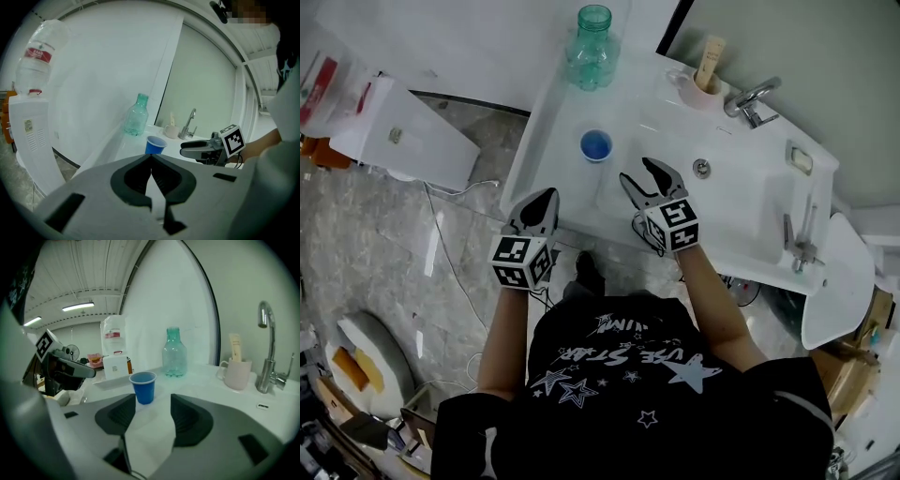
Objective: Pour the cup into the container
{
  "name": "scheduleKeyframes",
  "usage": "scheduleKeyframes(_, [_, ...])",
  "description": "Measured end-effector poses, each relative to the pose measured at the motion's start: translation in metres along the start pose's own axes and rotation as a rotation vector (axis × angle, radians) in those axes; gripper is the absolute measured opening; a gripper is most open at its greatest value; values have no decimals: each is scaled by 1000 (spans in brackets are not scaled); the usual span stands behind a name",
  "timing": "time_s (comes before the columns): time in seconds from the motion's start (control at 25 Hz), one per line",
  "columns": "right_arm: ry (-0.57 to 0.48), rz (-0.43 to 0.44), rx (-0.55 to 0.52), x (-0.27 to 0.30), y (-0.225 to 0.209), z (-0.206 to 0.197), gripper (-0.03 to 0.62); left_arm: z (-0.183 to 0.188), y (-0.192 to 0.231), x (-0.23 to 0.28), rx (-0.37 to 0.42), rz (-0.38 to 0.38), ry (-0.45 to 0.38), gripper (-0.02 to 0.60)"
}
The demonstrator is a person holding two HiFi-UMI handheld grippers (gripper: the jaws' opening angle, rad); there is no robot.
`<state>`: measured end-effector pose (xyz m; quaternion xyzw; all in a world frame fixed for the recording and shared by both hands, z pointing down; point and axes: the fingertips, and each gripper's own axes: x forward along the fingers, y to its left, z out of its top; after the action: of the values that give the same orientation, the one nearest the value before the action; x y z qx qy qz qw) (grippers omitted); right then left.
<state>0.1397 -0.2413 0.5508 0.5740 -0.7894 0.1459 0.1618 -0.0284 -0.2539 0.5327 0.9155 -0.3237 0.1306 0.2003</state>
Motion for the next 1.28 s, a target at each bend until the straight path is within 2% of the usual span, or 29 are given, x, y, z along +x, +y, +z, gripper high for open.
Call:
scheduleKeyframes(0.24, [-60,49,-20,-40,9,13,148,1,-38,-13,10,33,-31,11])
scheduleKeyframes(0.4, [-118,79,-55,-71,20,19,50,-10,-68,-25,7,59,-45,10])
scheduleKeyframes(0.52, [-136,93,-51,-95,27,17,8,-20,-91,-39,-1,78,-59,9])
scheduleKeyframes(0.76, [-121,132,-90,-135,44,1,6,-35,-123,-72,-6,120,-96,9])
scheduleKeyframes(1.08, [-125,140,-154,-189,58,-12,6,-49,-168,-107,6,141,-131,9])
scheduleKeyframes(1.28, [-83,175,-196,-222,69,-32,6,-59,-193,-126,1,150,-149,9])
